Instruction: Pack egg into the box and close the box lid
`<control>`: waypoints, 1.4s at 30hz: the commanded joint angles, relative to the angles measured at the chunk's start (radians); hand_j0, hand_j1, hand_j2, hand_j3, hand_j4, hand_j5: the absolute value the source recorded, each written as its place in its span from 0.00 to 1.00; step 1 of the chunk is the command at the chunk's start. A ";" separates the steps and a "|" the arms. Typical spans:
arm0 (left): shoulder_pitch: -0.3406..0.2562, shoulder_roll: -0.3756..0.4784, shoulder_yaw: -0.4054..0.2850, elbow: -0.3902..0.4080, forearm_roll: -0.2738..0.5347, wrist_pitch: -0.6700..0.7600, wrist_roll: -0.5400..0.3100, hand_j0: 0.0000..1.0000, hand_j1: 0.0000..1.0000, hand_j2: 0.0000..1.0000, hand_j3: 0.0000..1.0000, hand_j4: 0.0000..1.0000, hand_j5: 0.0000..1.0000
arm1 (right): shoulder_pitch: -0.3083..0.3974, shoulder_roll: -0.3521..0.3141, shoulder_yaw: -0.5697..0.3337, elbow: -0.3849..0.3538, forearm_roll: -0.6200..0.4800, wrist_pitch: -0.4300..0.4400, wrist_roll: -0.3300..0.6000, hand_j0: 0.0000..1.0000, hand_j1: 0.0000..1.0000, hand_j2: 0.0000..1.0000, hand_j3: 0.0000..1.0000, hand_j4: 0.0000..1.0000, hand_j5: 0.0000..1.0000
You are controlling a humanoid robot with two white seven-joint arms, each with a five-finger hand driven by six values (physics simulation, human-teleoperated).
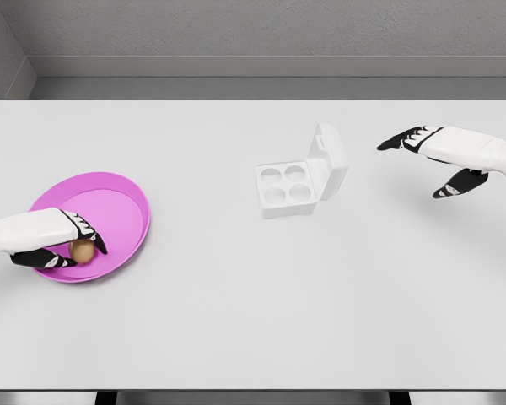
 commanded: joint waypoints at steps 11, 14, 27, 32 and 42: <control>-0.017 -0.006 0.023 0.002 0.013 0.001 -0.001 0.49 0.49 0.49 0.49 0.49 0.49 | 0.000 -0.001 -0.001 -0.002 -0.006 0.003 0.000 1.00 1.00 1.00 1.00 1.00 1.00; -0.021 -0.009 0.037 0.002 0.015 0.001 -0.001 0.48 0.48 0.48 0.48 0.48 0.48 | 0.000 -0.001 -0.001 -0.002 -0.006 0.003 0.000 1.00 1.00 1.00 1.00 1.00 1.00; -0.035 -0.103 0.107 0.014 0.019 0.001 -0.001 0.48 0.48 0.48 0.48 0.48 0.48 | 0.000 0.004 0.004 -0.002 -0.006 0.003 0.000 1.00 1.00 1.00 1.00 1.00 1.00; -0.060 -0.146 0.107 0.018 0.019 0.001 -0.001 0.46 0.46 0.46 0.46 0.46 0.46 | 0.000 0.002 0.002 -0.002 -0.006 0.003 0.000 1.00 1.00 1.00 1.00 1.00 1.00; -0.092 -0.201 0.109 0.023 0.019 0.001 -0.001 0.45 0.45 0.45 0.45 0.45 0.45 | 0.000 -0.001 0.002 0.000 -0.006 0.003 0.000 1.00 1.00 1.00 1.00 1.00 1.00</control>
